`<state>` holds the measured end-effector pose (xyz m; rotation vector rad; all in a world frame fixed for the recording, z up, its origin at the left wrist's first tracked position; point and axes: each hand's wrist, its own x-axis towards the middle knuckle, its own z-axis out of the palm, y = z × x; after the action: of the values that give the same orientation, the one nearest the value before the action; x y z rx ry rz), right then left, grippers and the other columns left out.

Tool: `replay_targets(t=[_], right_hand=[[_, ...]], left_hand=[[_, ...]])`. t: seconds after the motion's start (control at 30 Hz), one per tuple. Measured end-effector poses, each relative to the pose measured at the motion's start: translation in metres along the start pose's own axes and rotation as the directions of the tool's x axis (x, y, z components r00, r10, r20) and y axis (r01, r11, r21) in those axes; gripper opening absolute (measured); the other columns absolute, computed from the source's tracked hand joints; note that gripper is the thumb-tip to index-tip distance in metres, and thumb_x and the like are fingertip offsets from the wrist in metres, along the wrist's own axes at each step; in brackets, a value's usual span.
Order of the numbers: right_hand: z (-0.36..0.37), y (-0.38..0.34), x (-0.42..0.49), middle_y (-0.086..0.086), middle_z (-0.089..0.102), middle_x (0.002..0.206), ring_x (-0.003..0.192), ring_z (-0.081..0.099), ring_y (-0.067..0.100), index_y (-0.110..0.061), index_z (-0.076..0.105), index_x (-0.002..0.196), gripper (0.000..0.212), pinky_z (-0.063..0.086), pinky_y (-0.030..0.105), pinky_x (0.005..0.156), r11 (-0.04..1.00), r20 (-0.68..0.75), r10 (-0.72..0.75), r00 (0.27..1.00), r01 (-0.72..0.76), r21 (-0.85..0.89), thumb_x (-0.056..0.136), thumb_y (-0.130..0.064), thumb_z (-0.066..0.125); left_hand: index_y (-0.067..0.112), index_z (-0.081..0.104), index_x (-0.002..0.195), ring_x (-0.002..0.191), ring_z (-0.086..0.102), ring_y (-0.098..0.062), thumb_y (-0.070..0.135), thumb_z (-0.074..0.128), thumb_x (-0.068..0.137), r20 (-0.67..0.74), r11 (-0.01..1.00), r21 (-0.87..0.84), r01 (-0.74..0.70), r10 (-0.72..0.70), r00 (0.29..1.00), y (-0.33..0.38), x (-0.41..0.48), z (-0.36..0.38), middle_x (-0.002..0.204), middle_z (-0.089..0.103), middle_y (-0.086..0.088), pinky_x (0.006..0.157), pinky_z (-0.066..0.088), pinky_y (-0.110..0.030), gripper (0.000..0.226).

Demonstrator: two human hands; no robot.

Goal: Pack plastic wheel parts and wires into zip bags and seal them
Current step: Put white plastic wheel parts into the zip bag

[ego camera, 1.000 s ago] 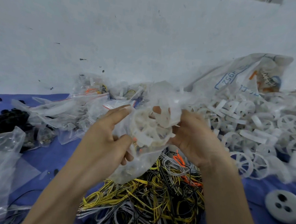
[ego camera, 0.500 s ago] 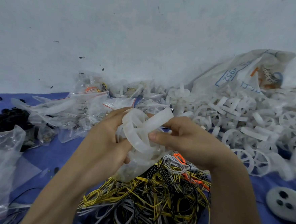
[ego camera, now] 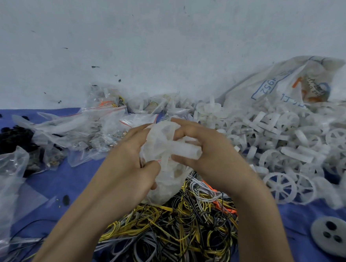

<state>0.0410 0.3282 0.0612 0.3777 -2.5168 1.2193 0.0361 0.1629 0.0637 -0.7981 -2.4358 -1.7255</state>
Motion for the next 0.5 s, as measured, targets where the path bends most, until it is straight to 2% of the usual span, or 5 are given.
replay_targets(t=[0.1,0.17,0.3,0.4,0.5], right_hand=[[0.004,-0.004,0.001,-0.009,0.054,0.135,0.124,0.049,0.007,-0.018,0.064,0.089,0.016,0.041,0.034,0.104,0.998,-0.023,-0.029,0.999,0.027,-0.055,0.080,-0.007,0.071],[0.005,-0.007,0.003,-0.012,0.051,0.138,0.126,0.047,0.005,-0.023,0.064,0.086,0.017,0.035,0.024,0.106,0.990,-0.021,-0.037,0.999,0.034,-0.134,0.079,-0.009,0.072],[0.005,-0.009,0.005,-0.018,0.029,0.151,0.133,0.036,0.005,-0.024,0.068,0.099,0.019,0.019,0.003,0.088,0.933,0.068,-0.021,0.997,0.044,-0.356,0.082,-0.016,0.071],[0.007,-0.010,0.003,-0.016,0.014,0.157,0.139,0.028,0.009,-0.019,0.066,0.113,0.027,0.020,0.007,0.090,0.915,0.141,0.012,0.990,0.046,-0.401,0.087,-0.013,0.064],[0.011,-0.012,0.002,-0.007,0.014,0.158,0.138,0.031,0.015,-0.009,0.067,0.107,0.027,0.029,0.018,0.104,0.892,0.186,0.039,0.982,0.050,-0.449,0.089,-0.002,0.048]], left_hand=[[0.052,0.051,0.090,0.054,0.059,-0.006,-0.006,0.049,0.084,-0.028,1.000,0.021,0.010,-0.009,1.000,-0.001,0.000,-0.001,0.097,0.057,0.005,0.042,0.040,-0.012,0.058],[0.050,0.053,0.097,0.056,0.059,-0.007,-0.003,0.050,0.084,-0.044,0.998,0.057,0.010,-0.008,0.999,-0.005,0.000,-0.002,0.098,0.057,0.004,0.043,0.041,-0.014,0.054],[0.031,0.043,0.136,0.073,0.052,-0.012,0.004,0.051,0.085,-0.100,0.981,0.191,0.034,-0.015,0.995,-0.011,0.000,-0.002,0.120,0.054,0.005,0.061,0.040,-0.020,0.058],[0.029,0.037,0.141,0.071,0.049,-0.014,0.006,0.052,0.085,-0.133,0.958,0.285,0.010,0.029,0.991,-0.010,-0.001,-0.003,0.122,0.050,0.008,0.063,0.037,-0.020,0.062],[0.031,0.039,0.140,0.080,0.053,-0.017,0.007,0.052,0.085,-0.115,0.945,0.324,-0.038,0.079,0.990,-0.003,-0.004,-0.003,0.127,0.042,0.029,0.073,0.040,-0.016,0.062]])
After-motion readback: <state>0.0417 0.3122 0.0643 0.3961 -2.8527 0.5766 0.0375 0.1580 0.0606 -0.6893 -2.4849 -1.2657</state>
